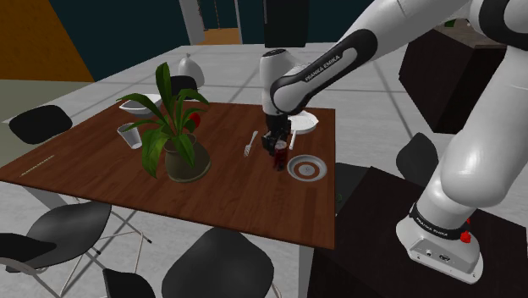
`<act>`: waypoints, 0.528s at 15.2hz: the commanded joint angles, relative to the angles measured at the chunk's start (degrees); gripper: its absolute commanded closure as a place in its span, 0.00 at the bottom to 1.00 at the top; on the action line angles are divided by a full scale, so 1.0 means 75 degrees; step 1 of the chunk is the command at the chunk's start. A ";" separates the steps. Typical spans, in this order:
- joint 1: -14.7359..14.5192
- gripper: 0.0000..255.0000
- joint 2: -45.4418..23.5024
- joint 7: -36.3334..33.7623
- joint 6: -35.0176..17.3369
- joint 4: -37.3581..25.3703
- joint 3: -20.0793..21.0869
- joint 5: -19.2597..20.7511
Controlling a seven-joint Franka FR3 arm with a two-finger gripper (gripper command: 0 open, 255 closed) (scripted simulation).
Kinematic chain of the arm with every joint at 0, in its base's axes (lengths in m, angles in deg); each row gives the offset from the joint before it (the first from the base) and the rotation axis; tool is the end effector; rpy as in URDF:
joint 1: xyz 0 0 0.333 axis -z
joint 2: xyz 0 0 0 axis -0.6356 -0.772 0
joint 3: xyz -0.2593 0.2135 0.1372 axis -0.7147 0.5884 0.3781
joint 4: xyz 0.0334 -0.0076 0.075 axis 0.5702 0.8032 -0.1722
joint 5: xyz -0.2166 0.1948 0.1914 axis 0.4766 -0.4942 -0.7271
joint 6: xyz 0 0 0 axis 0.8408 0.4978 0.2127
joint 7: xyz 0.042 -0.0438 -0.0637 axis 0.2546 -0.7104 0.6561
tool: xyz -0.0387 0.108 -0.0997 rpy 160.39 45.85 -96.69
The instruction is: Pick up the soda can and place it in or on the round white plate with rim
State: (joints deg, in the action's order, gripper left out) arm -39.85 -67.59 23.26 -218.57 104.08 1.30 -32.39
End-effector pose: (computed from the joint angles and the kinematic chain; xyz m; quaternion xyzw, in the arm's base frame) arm 0.4732 0.1039 0.3957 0.9999 0.0119 -0.0001 0.0017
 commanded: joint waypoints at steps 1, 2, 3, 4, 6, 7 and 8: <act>0.0202 1.00 0.0304 0.0464 -0.0022 0.0315 -0.0203 -0.0077; 0.0287 1.00 0.0428 0.0664 -0.0010 0.0426 -0.0303 -0.0099; 0.0372 1.00 0.0546 0.0863 0.0005 0.0528 -0.0407 -0.0115; 0.0459 1.00 0.0657 0.1062 0.0023 0.0621 -0.0511 -0.0125; 0.0632 1.00 0.0859 0.1456 0.0064 0.0781 -0.0729 -0.0129; 0.0719 1.00 0.0949 0.1652 0.0088 0.0847 -0.0841 -0.0124; 0.0809 1.00 0.1032 0.1848 0.0114 0.0905 -0.0953 -0.0114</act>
State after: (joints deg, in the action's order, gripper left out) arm -34.50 -60.87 35.35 -217.72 109.86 -4.93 -33.23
